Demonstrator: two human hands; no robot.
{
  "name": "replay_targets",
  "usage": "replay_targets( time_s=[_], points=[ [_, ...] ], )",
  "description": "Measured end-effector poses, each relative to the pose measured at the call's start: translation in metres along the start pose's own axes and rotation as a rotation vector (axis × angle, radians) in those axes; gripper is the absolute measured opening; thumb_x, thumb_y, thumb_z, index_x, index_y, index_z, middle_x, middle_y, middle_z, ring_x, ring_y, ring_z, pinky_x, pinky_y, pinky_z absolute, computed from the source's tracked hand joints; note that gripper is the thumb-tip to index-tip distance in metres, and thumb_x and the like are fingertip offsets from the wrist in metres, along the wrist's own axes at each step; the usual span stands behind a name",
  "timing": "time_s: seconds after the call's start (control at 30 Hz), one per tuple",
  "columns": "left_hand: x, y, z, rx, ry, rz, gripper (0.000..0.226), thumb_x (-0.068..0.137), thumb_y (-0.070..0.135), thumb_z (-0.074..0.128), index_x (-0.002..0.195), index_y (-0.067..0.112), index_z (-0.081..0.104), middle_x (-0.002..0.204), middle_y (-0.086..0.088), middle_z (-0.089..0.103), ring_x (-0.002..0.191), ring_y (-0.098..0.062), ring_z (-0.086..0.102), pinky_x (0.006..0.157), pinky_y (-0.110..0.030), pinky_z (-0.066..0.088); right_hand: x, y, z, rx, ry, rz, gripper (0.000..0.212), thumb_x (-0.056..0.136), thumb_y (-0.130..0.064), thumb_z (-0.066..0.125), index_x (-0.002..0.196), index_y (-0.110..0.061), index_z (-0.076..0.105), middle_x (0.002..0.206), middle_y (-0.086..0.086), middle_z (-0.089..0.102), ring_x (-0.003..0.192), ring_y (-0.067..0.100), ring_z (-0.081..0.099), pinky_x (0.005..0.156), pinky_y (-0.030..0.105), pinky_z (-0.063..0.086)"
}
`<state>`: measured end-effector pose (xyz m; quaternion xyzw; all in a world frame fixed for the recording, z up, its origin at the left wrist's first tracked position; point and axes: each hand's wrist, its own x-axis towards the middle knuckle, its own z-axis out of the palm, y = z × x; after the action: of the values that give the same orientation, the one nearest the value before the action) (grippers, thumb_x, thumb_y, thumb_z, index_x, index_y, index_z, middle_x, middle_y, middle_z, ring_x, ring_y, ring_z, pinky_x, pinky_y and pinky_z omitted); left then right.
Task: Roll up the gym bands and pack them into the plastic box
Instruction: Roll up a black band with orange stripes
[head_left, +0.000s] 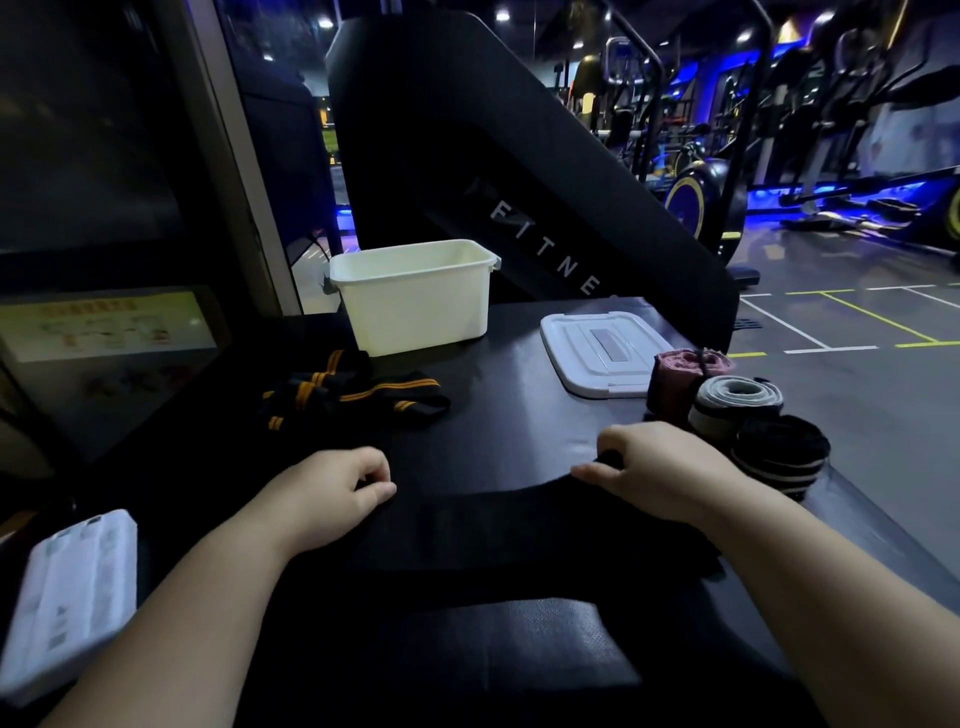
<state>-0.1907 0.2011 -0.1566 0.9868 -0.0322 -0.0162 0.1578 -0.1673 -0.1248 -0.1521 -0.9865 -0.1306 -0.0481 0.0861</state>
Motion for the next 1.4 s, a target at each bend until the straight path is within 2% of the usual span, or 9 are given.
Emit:
replay_targets(
  time_s=[0.17,0.4,0.5,0.6,0.7,0.83,1.03,1.2,1.4],
  points=[
    [-0.012,-0.002,0.023,0.07,-0.044,-0.038,0.017,0.095,0.05,0.049,0.087,0.036,0.056,0.087,0.013,0.061,0.082,-0.005,0.058,0.074,-0.029,0.052,-0.017,0.0,0.017,-0.145,-0.037,0.021,0.04,0.089,-0.067,0.046,0.087,-0.027,0.052,0.104,0.001,0.066,0.098,0.024,0.061,0.066,0.028,0.036],
    [-0.017,0.01,0.028,0.153,0.022,-0.08,0.017,0.094,0.045,0.047,0.086,0.032,0.053,0.082,0.011,0.059,0.076,-0.008,0.057,0.064,-0.027,0.047,-0.022,0.001,0.03,-0.278,0.018,0.046,0.05,0.088,-0.072,0.037,0.09,-0.025,0.052,0.107,0.001,0.067,0.102,0.025,0.062,0.069,0.034,0.038],
    [-0.016,0.022,0.03,0.135,0.066,-0.016,0.008,0.091,0.034,0.046,0.092,0.033,0.054,0.097,0.013,0.058,0.093,-0.014,0.056,0.077,-0.032,0.045,-0.022,0.0,0.031,-0.282,0.016,0.061,0.048,0.089,-0.072,0.036,0.088,-0.025,0.046,0.109,0.002,0.067,0.104,0.026,0.061,0.071,0.035,0.037],
    [-0.014,0.045,0.037,0.052,0.072,0.072,0.021,0.096,0.036,0.041,0.107,0.032,0.059,0.113,0.012,0.058,0.111,-0.016,0.052,0.094,-0.036,0.042,-0.022,0.001,0.029,-0.267,-0.021,0.064,0.048,0.089,-0.071,0.037,0.092,-0.024,0.046,0.111,0.003,0.066,0.106,0.027,0.06,0.074,0.036,0.039],
    [-0.008,0.071,0.054,0.052,0.063,0.121,0.033,0.096,0.053,0.04,0.109,0.03,0.061,0.112,0.007,0.058,0.114,-0.019,0.051,0.097,-0.039,0.04,-0.024,0.003,0.025,-0.249,-0.065,0.052,0.046,0.089,-0.069,0.04,0.098,-0.025,0.048,0.115,0.002,0.064,0.108,0.027,0.059,0.077,0.036,0.04],
    [-0.003,0.095,0.07,0.132,0.087,0.108,0.037,0.095,0.056,0.042,0.104,0.022,0.054,0.111,0.001,0.058,0.111,-0.024,0.05,0.094,-0.039,0.039,-0.03,0.009,0.014,-0.203,-0.129,-0.004,0.031,0.091,-0.054,0.048,0.107,-0.028,0.049,0.12,-0.002,0.061,0.111,0.026,0.057,0.082,0.034,0.042],
    [0.0,0.09,0.074,0.077,0.03,0.12,0.04,0.098,0.052,0.04,0.111,0.018,0.056,0.117,0.0,0.053,0.116,-0.023,0.047,0.097,-0.036,0.039,-0.034,0.023,0.002,-0.066,-0.16,-0.062,0.034,0.081,-0.034,0.058,0.114,-0.033,0.055,0.113,-0.009,0.062,0.105,0.017,0.057,0.084,0.031,0.047],
    [0.002,0.081,0.068,0.102,0.021,0.151,0.035,0.098,0.052,0.041,0.109,0.021,0.054,0.116,0.004,0.054,0.115,-0.02,0.048,0.094,-0.034,0.038,-0.03,0.023,0.004,-0.096,-0.072,-0.092,0.034,0.079,-0.046,0.066,0.111,-0.037,0.059,0.105,-0.012,0.064,0.1,0.015,0.06,0.08,0.029,0.048],
    [0.006,0.06,0.05,0.137,-0.03,0.109,0.027,0.098,0.052,0.042,0.103,0.026,0.049,0.116,0.008,0.054,0.117,-0.017,0.046,0.098,-0.034,0.035,-0.026,0.02,0.015,0.125,-0.016,-0.087,0.039,0.074,-0.062,0.069,0.104,-0.038,0.062,0.091,-0.015,0.059,0.086,0.006,0.057,0.083,0.029,0.048]
  ],
)
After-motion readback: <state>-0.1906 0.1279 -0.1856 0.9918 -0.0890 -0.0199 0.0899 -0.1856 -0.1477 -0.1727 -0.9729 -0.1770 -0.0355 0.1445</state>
